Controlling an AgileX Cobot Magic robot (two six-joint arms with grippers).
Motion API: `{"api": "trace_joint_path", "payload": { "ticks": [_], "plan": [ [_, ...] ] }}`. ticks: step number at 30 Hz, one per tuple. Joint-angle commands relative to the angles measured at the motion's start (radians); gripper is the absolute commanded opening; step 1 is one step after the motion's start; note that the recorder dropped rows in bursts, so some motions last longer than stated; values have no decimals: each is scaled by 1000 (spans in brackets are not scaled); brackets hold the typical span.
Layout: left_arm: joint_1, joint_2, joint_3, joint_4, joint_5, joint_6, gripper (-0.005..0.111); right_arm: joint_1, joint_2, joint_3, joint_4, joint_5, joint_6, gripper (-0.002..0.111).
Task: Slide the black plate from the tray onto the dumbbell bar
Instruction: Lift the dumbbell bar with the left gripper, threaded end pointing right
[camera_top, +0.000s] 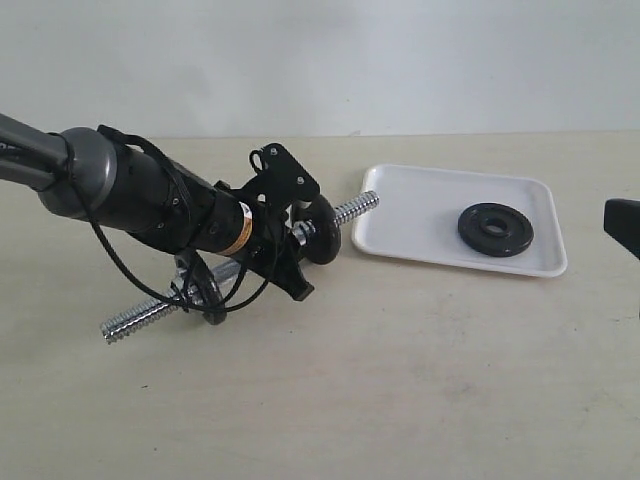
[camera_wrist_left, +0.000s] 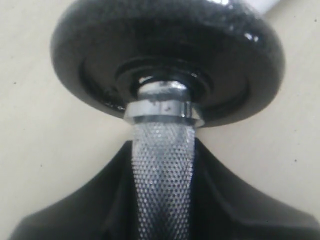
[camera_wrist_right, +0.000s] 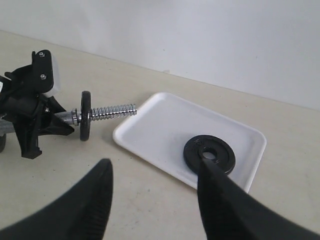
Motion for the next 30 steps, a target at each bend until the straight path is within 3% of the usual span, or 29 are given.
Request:
{"api": "trace_joint_path", "payload": {
  "ticks": [1,30],
  "plan": [
    [0,-64,-19,-3,13,-2,4,2,0,-7,-6,6,0,46],
    [2,-119,-19,-3,13,7,4,2,0,-7,-6,6,0,46]
  ]
}}
